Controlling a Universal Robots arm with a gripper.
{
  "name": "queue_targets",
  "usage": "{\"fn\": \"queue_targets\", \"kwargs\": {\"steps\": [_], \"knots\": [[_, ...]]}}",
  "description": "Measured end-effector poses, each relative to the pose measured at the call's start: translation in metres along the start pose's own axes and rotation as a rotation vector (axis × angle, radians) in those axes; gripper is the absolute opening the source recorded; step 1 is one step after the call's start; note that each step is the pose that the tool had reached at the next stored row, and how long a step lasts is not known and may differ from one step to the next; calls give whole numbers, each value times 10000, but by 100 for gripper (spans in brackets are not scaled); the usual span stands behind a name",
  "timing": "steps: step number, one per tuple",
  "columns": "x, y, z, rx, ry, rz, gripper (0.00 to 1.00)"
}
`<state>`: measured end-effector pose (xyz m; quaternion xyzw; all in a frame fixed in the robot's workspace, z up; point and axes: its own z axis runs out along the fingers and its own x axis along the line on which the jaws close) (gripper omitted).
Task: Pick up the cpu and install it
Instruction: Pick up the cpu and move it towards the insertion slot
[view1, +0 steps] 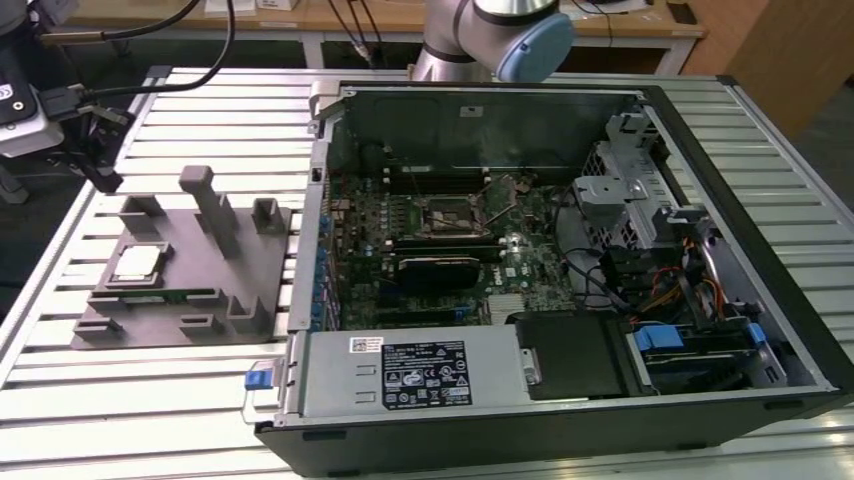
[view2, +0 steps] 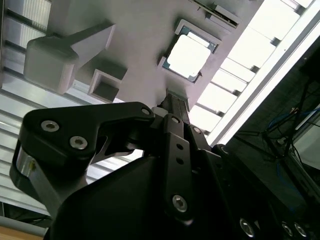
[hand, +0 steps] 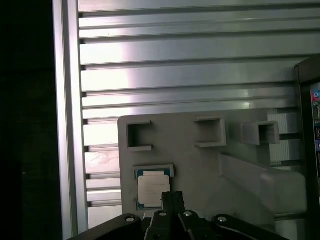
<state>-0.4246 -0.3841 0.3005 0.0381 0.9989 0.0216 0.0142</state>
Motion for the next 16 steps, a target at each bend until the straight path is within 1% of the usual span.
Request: {"fn": "queue_targets", "kwargs": {"steps": [7,16], "knots": [[46,-5,42,0,0,0,11],[66,-13,144,0,1,0,11]]}}
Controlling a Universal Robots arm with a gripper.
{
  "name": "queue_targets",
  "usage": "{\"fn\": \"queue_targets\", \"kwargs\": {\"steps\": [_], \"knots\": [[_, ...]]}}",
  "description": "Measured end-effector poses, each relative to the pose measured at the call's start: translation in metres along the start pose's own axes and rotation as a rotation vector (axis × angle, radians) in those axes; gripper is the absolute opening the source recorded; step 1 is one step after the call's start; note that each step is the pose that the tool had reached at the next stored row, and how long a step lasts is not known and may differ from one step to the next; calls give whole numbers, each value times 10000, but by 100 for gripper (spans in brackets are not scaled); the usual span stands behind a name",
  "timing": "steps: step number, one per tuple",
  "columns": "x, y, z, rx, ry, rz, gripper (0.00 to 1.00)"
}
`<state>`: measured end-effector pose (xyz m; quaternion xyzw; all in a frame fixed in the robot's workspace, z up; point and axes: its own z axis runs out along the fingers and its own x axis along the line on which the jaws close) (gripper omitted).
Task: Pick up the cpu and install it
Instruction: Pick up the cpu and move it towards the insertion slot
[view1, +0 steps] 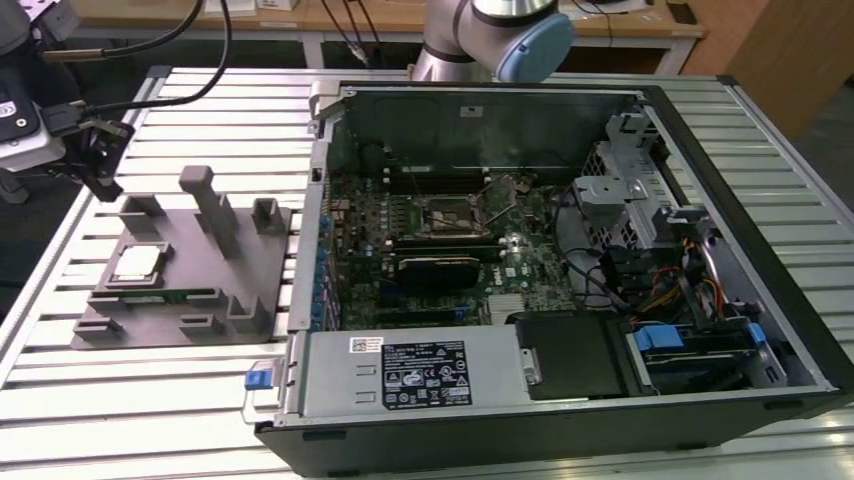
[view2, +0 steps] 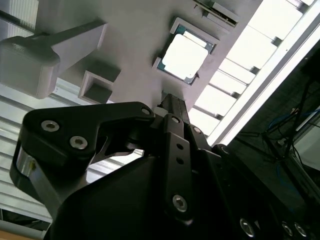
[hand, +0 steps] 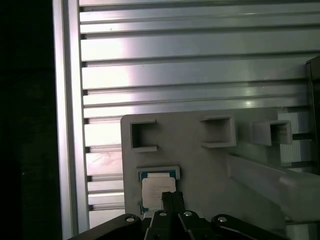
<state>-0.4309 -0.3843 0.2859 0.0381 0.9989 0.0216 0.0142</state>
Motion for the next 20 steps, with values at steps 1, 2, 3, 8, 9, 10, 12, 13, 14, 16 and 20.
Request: {"fn": "queue_targets", "kwargs": {"steps": [1,2,3,8,9,10,12,13,14,16,20], "knots": [[2,-1,14,0,0,0,11],[4,-1,26,0,-1,0,11],[7,-2,38,-1,-2,0,11],[20,-6,94,0,0,0,11],[22,-6,106,0,-1,0,11],[25,-7,118,0,-1,0,11],[30,-8,141,0,0,0,11],[32,-9,154,0,-1,0,11],[35,-10,165,-1,-2,0,11],[40,-11,186,0,-1,0,11],[52,-14,227,0,-1,0,11]]}}
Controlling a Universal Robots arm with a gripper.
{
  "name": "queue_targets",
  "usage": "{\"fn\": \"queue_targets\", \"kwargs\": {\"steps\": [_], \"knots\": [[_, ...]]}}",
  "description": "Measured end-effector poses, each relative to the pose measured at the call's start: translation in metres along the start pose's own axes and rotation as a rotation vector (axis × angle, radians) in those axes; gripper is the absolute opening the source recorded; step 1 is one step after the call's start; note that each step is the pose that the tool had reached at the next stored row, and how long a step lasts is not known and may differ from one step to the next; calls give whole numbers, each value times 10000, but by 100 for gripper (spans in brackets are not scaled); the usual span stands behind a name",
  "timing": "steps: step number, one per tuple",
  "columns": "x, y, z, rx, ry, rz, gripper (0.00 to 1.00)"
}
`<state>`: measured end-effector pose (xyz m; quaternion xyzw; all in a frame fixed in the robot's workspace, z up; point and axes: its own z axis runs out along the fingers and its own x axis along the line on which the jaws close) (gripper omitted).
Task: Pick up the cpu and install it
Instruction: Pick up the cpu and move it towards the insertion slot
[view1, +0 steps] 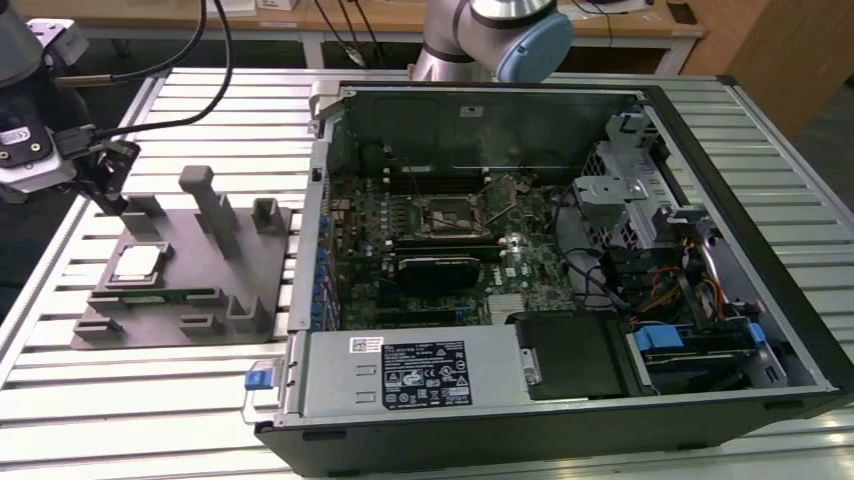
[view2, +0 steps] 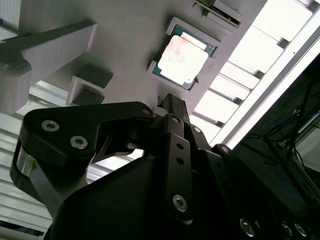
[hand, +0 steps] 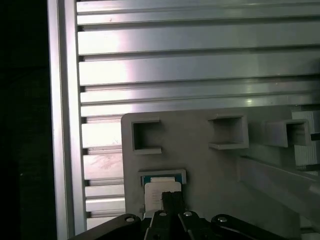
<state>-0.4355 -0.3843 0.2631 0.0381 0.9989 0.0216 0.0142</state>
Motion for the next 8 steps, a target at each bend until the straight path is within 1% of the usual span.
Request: {"fn": "queue_targets", "kwargs": {"steps": [8], "knots": [[25,-5,80,0,0,0,11]]}}
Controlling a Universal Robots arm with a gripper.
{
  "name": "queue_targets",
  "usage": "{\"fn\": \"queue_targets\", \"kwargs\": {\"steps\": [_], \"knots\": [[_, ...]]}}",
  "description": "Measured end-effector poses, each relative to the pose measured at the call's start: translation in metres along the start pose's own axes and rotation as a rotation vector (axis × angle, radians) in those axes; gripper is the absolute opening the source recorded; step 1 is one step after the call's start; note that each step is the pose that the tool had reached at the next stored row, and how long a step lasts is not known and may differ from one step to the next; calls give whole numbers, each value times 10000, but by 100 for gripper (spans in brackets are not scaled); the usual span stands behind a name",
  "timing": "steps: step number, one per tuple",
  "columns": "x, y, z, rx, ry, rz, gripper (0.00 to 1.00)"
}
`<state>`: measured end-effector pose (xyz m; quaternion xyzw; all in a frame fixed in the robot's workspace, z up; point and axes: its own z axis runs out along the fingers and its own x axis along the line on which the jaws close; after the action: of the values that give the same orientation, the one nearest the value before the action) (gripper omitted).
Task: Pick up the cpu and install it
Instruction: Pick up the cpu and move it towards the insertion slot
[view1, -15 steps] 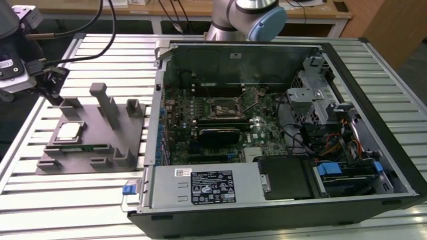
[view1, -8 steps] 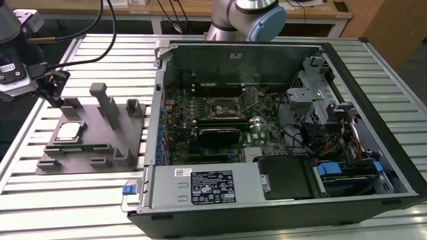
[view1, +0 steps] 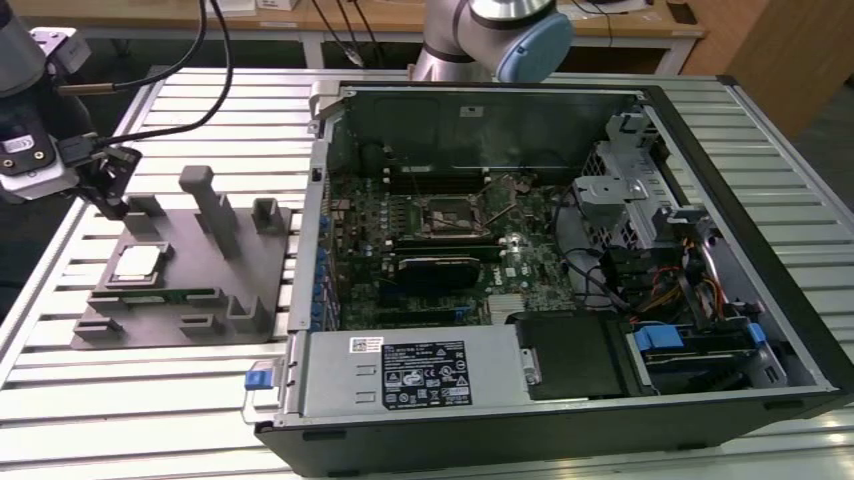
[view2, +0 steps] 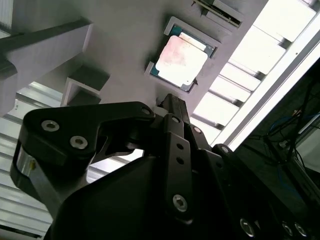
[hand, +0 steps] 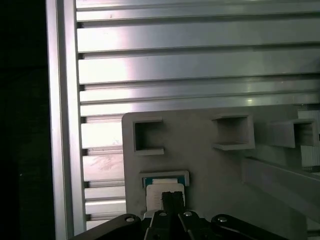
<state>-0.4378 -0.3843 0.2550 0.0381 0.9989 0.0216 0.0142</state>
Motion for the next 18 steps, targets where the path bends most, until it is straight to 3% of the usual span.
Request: {"fn": "queue_targets", "kwargs": {"steps": [18], "knots": [[23,-118,147,-1,1,-23,11]]}}
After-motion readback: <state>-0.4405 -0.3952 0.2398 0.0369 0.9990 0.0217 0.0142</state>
